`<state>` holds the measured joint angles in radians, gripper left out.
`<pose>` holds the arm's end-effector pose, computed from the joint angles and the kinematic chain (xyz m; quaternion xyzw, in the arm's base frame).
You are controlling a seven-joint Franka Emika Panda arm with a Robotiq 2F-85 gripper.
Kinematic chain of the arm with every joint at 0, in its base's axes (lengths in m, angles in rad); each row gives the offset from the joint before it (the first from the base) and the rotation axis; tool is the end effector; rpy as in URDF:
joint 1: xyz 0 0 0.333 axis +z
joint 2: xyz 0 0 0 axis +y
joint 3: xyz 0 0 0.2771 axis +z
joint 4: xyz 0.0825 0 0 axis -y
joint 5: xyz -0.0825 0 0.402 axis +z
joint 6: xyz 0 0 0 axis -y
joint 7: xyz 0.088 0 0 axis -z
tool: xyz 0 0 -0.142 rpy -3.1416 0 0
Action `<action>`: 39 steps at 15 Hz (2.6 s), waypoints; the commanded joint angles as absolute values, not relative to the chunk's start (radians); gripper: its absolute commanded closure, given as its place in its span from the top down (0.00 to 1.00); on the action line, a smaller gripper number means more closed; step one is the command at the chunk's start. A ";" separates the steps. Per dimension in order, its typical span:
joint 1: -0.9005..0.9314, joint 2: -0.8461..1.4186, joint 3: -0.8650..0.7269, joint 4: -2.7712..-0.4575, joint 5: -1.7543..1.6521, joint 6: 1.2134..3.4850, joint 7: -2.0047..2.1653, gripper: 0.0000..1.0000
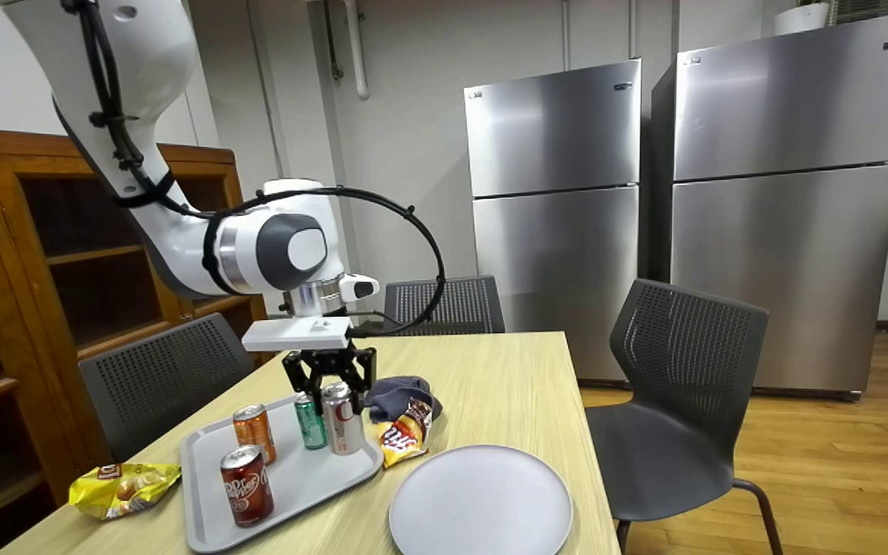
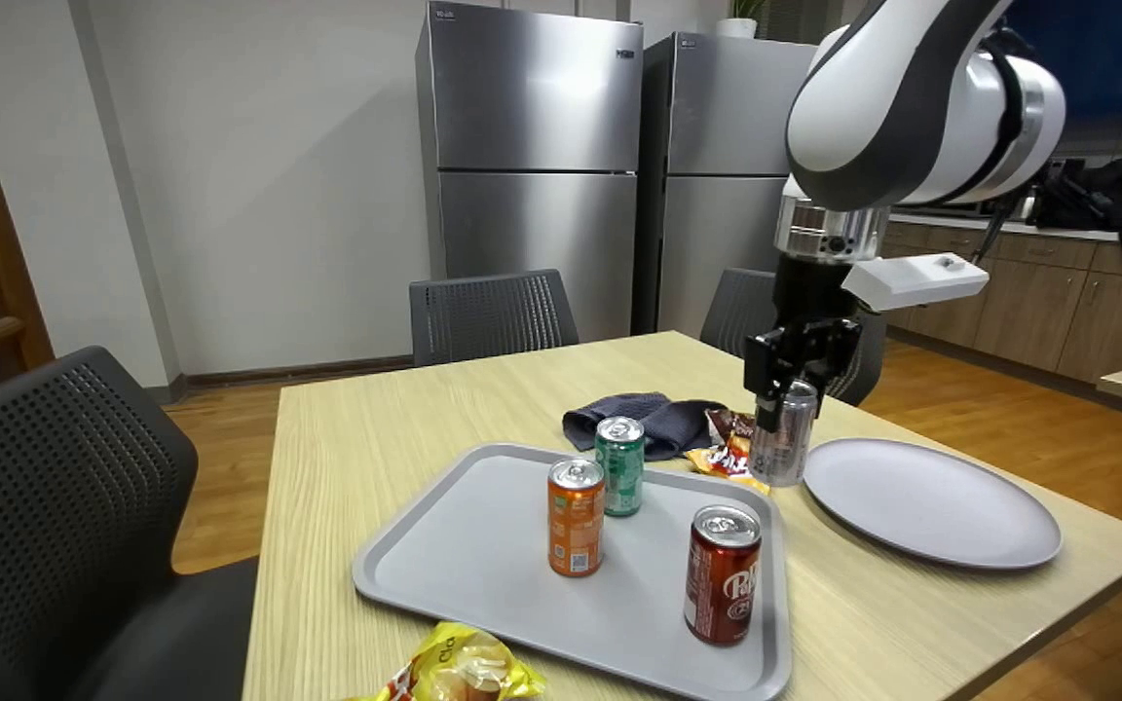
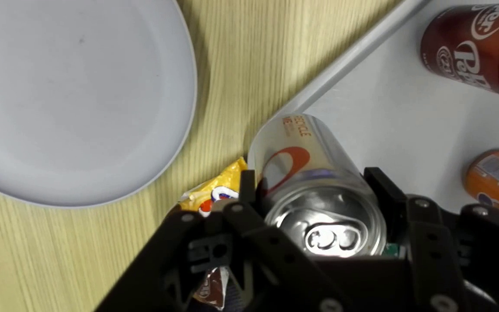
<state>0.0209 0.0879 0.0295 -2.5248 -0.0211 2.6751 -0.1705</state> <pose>0.4766 0.0247 0.1601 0.9924 0.1193 0.0309 0.0056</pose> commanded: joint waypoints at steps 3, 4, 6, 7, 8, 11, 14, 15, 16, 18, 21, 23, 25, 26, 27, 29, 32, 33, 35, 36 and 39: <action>0.054 0.152 0.058 -2.491 -0.033 2.692 -0.141 0.38; 0.058 0.165 0.060 -2.486 -0.030 2.695 -0.142 0.38; 0.063 0.186 0.067 -2.482 -0.024 2.708 -0.144 0.38; 0.064 0.197 0.070 -2.479 -0.026 2.714 -0.144 0.38; 0.064 0.204 0.073 -2.477 -0.023 2.718 -0.147 0.38; 0.064 0.228 0.083 -2.468 -0.021 2.727 -0.151 0.38; 0.065 0.239 0.089 -2.470 -0.027 2.737 -0.157 0.38; 0.064 0.240 0.089 -2.475 -0.031 2.743 -0.160 0.38; 0.062 0.242 0.091 -2.481 -0.032 2.755 -0.165 0.38; 0.062 0.248 0.094 -2.483 -0.027 2.765 -0.161 0.38; 0.066 0.258 0.093 -2.487 -0.037 2.792 -0.159 0.38; 0.068 0.265 0.094 -2.486 -0.040 2.803 -0.157 0.38; 0.067 0.270 0.100 -2.480 -0.032 2.803 -0.155 0.38; 0.068 0.271 0.101 -2.480 -0.032 2.808 -0.153 0.38; 0.071 0.274 0.100 -2.478 -0.036 2.812 -0.147 0.38; 0.075 0.277 0.096 -2.476 -0.042 2.819 -0.141 0.38; 0.079 0.282 0.093 -2.474 -0.049 2.830 -0.138 0.38; 0.083 0.285 0.091 -2.472 -0.053 2.830 -0.133 0.38; 0.087 0.290 0.088 -2.470 -0.060 2.835 -0.131 0.38; 0.090 0.294 0.086 -2.468 -0.065 2.834 -0.128 0.38; 0.097 0.293 0.081 -2.468 -0.075 2.830 -0.126 0.89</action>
